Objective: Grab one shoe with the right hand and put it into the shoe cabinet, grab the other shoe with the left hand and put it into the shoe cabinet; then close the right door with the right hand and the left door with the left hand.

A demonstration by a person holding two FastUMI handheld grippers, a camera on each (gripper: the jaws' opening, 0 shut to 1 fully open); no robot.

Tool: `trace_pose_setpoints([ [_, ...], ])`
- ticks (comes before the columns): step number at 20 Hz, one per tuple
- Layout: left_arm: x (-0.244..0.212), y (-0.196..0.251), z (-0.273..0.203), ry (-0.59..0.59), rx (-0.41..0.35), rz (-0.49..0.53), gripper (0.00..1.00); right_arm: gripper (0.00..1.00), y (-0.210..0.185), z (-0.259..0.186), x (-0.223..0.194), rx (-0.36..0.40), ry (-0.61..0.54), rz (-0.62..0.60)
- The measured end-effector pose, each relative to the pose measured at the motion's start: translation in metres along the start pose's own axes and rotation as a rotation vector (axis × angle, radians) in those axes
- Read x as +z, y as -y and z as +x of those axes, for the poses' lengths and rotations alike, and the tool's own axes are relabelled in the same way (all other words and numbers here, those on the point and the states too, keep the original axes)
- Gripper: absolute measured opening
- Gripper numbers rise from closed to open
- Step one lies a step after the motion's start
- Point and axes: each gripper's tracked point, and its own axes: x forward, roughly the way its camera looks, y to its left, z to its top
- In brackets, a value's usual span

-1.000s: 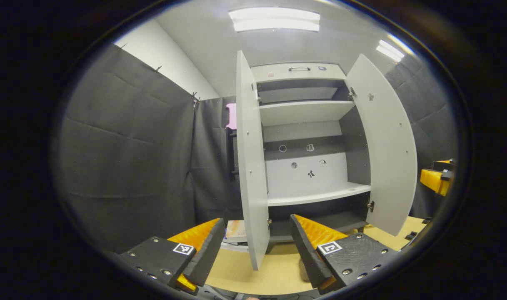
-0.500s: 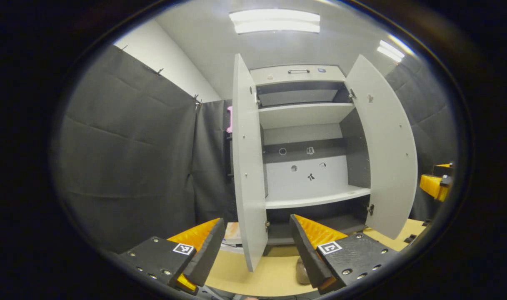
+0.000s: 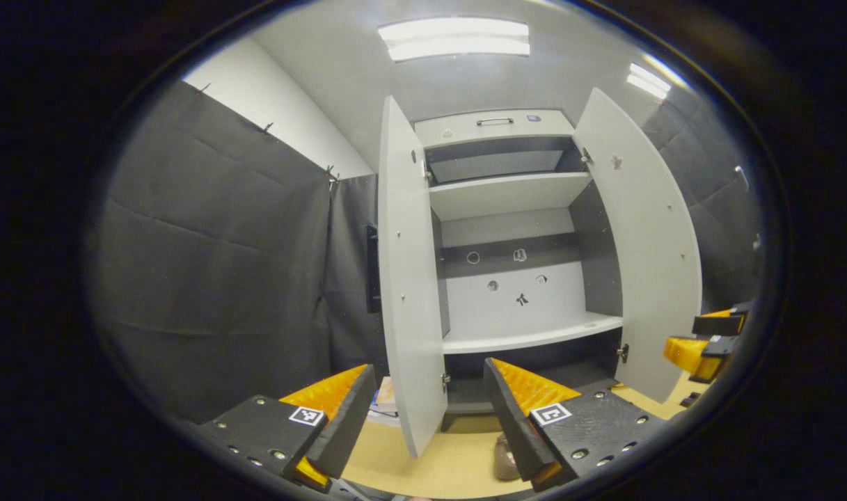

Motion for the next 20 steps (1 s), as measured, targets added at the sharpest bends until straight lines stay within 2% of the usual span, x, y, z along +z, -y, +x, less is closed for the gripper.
trace_pose_setpoints([
  [4, -0.002, -0.002, 0.006, 0.003, 0.011, -0.008, 0.91, 0.98, -0.018, 0.036, -0.038, 0.043, -0.101, 0.008],
  [5, -0.002, -0.002, 0.006, 0.008, 0.016, -0.009, 0.96, 0.98, -0.021, 0.045, -0.048, 0.052, -0.127, 0.004],
  [6, -0.004, -0.003, 0.007, 0.006, 0.021, -0.009, 0.91, 0.96, -0.021, 0.054, -0.06, 0.056, -0.156, 0.0],
  [10, -0.013, -0.008, 0.013, -0.02, 0.037, -0.008, 0.91, 0.98, -0.03, 0.082, -0.107, 0.083, -0.289, 0.005],
  [11, -0.015, -0.009, 0.014, -0.028, 0.042, -0.01, 0.96, 0.98, -0.032, 0.087, -0.119, 0.09, -0.322, 0.009],
  [12, -0.017, -0.01, 0.015, -0.035, 0.046, -0.01, 0.96, 0.98, -0.033, 0.092, -0.131, 0.097, -0.356, 0.014],
  [20, -0.028, -0.018, 0.018, -0.066, 0.062, 0.009, 0.96, 0.98, -0.043, 0.112, -0.207, 0.145, -0.576, 0.028],
])
